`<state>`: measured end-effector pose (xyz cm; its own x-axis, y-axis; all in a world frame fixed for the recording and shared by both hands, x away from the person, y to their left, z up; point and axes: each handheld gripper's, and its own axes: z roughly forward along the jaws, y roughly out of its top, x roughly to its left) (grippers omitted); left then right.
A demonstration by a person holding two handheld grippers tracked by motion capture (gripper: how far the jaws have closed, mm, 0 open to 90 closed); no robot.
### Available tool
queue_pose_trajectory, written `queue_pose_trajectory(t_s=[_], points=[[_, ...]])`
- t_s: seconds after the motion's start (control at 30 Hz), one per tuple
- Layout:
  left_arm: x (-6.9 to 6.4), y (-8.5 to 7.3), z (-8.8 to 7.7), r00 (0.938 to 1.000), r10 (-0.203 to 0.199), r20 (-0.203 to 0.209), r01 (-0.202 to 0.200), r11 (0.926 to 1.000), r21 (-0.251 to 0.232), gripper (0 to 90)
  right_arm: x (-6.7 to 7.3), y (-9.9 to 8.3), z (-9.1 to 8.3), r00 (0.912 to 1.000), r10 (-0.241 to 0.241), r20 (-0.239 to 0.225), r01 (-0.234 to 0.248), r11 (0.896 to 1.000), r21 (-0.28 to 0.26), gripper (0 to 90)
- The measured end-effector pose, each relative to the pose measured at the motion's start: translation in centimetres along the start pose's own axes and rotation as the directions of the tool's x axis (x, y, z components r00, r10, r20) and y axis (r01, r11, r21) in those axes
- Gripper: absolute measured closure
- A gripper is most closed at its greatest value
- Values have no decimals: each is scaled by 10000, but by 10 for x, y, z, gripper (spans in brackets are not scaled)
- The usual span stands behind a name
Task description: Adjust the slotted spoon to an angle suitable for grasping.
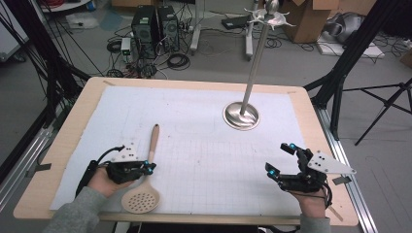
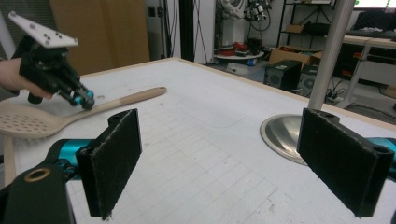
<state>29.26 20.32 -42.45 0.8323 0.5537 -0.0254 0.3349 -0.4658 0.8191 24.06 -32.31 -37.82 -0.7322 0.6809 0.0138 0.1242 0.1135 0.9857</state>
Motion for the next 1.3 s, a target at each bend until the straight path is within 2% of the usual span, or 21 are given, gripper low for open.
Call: queue_pose_trajectory(t_s=[0.07, 0.1, 0.13, 0.17, 0.23, 0.3, 0.37, 0.6, 0.63, 0.7, 0.83, 1.07, 1.3], points=[[10, 4, -4, 9992, -185, -351, 178, 9997, -184, 897, -1, 0, 1, 10000, -31, -1, 31, 10000, 1, 128], [10, 4, -4, 9992, -185, -351, 178, 9997, -184, 897, 0, 0, 2, 10000, -17, -24, 17, 10000, 26, 128], [15, 5, -6, 9983, -358, -467, 346, 9990, -265, 897, 0, 0, 2, 10000, -17, -24, 17, 10000, 26, 128], [24, 8, -6, 9956, -714, -613, 684, 9964, -500, 897, 0, 0, 2, 10000, 33, -63, -32, 10000, 50, 128], [33, 9, -5, 9937, -914, -654, 875, 9943, -610, 897, 0, 1, 2, 10000, 39, -64, -39, 10000, 40, 128], [38, 9, 0, 9914, -1080, -741, 1046, 9933, -482, 897, 0, 1, 2, 10000, 28, -79, -28, 10000, -18, 128], [43, 8, 5, 9905, -1075, -856, 1055, 9940, -283, 897, -1, 1, 1, 9999, 96, -49, -96, 10000, 18, 129], [56, 3, 14, 9826, -1462, -1149, 1486, 9888, 124, 897, -1, 1, 1, 10000, -32, -51, 31, 10000, -62, 128], [58, 1, 17, 9798, -1586, -1218, 1623, 9865, 210, 897, -1, 1, 1, 10000, 21, -59, -21, 10000, -27, 128], [59, 1, 18, 9802, -1569, -1211, 1617, 9864, 305, 897, -1, 1, 1, 10000, 24, -54, -24, 10000, -27, 128], [60, 6, 28, 9852, -1377, -1021, 1445, 9875, 628, 897, -1, 1, 0, 10000, 35, -46, -35, 10000, -50, 128], [61, 16, 40, 9889, -1280, -756, 1345, 9870, 882, 897, -3, 1, 0, 10000, 87, -36, -87, 9999, -90, 128], [53, 31, 58, 9945, -1033, -199, 1049, 9879, 1143, 897, -3, 1, 0, 10000, 75, -51, -76, 9999, -107, 128]])
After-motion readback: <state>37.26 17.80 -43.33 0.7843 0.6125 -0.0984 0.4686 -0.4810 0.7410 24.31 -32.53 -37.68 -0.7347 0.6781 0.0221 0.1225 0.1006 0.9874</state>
